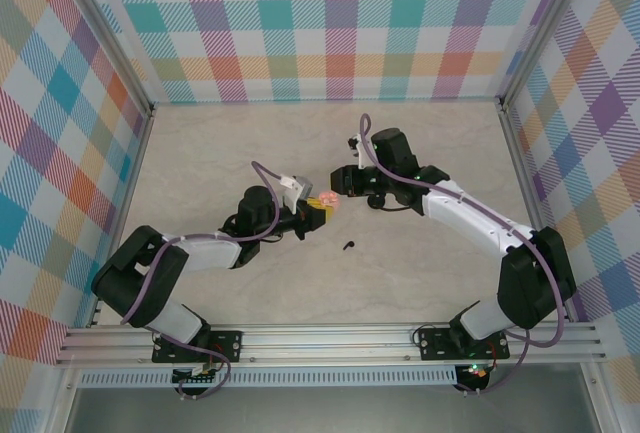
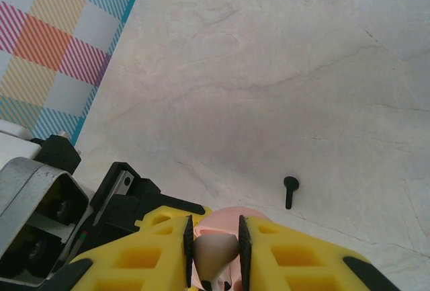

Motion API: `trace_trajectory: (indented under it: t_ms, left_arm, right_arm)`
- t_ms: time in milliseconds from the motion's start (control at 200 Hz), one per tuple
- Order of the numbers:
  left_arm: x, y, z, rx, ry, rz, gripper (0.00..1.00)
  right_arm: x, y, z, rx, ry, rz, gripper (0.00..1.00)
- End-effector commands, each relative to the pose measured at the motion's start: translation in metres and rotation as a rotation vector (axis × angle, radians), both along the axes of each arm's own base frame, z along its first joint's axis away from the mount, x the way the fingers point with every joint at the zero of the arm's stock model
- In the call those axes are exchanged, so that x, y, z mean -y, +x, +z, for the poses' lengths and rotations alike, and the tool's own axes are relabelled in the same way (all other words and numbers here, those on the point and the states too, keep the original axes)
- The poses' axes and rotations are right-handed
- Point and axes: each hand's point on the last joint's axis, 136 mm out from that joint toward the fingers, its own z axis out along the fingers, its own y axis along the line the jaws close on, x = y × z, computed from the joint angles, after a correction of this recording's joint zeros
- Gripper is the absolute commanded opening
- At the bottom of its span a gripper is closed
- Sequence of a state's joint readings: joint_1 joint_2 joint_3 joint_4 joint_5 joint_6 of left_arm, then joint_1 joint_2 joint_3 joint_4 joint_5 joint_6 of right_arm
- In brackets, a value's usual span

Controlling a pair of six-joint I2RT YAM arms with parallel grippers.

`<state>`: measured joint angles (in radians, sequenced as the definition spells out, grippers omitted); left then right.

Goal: Insert wireless bluetooth earbuds into charging case

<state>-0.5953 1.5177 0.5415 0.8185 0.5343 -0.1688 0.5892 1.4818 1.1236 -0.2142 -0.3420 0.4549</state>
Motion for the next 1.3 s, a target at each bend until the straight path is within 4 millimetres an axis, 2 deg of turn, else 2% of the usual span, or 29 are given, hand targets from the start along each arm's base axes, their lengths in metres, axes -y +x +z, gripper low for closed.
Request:
trace_trajectory:
  t_ms: [0,375,1295]
  left_arm:
    - [0.008,-0.002,0.032,0.058,-0.058,-0.022,0.14]
    - [0.006,0.001,0.041,0.064,-0.069,-0.002,0.14]
    - [0.003,0.005,0.046,0.063,-0.072,0.031,0.14]
  right_arm:
    - [-0.005,-0.003,0.01,0.049,0.021,0.032,0.27]
    - [-0.007,-0.005,0.007,0.045,0.013,0.043,0.27]
    - [-0.008,-0.006,-0.004,0.035,-0.028,0.044,0.27]
